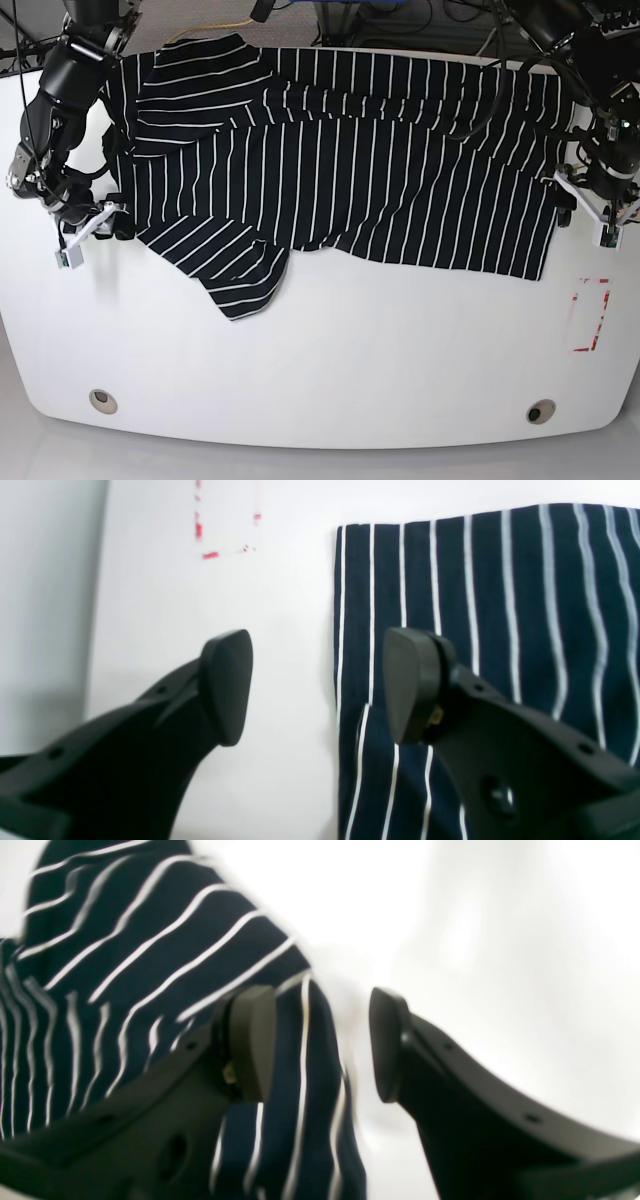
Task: Fold the T-shirt properly
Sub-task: 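Reach both grippers forward to the shirt's hem corners, then grasp the hem corners with both grippers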
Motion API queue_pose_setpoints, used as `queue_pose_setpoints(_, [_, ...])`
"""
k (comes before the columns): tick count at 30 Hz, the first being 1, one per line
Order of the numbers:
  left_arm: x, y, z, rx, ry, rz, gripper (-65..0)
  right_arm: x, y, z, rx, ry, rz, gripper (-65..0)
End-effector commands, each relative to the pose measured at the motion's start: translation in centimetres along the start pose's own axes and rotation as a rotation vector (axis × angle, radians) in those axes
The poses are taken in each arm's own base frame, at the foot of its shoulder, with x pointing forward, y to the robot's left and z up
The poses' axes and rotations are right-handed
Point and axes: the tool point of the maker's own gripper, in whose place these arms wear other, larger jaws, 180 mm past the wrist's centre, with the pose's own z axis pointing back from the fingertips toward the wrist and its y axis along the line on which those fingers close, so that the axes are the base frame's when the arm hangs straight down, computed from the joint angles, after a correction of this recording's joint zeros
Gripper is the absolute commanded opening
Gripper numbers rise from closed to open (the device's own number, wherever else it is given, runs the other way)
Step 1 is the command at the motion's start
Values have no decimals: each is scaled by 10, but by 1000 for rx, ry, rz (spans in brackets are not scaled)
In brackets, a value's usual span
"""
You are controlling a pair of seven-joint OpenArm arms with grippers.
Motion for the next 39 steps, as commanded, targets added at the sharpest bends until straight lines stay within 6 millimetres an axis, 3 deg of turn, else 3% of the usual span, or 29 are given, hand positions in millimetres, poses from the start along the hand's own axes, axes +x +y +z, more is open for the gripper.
queue_pose_setpoints(1, [11,11,-5,20,-28,2,-264,23,-7,0,9,-71,-4,-358])
queue_pose_setpoints(8, [9,16,-28,0,6,56,-264,18,-14,-25,32,-49,-37,-358])
queue_pose_setpoints(11, [12,22,-37,3,7,62,-264,15,-6,-34,52,-34,-37,-358])
queue_pose_setpoints(14, [13,22,-43,-4,-14,72,-264,7,15,-48,96,-12,-31,-358])
queue_pose_setpoints(22, [2,14,-69,-60,-11,140,-260,1,45,-66,155,-10,-48,-363])
queue_pose_setpoints(25, [-3,24,-79,-46,10,181,-254,1,45,-66,156,-13,-50,-433])
queue_pose_setpoints(30, [3,27,-99,-22,21,250,-136,1,45,-66,156,-13,-50,-628])
queue_pose_setpoints(34, [4,22,-108,-17,29,274,-81,0,42,-65,150,-12,-48,-650])
queue_pose_setpoints(36, [15,18,-115,-29,12,274,-75,1,42,-65,150,-13,-47,-650])
queue_pose_setpoints(39, [9,8,-125,-54,39,288,-75,6,44,-63,152,-23,-31,-650])
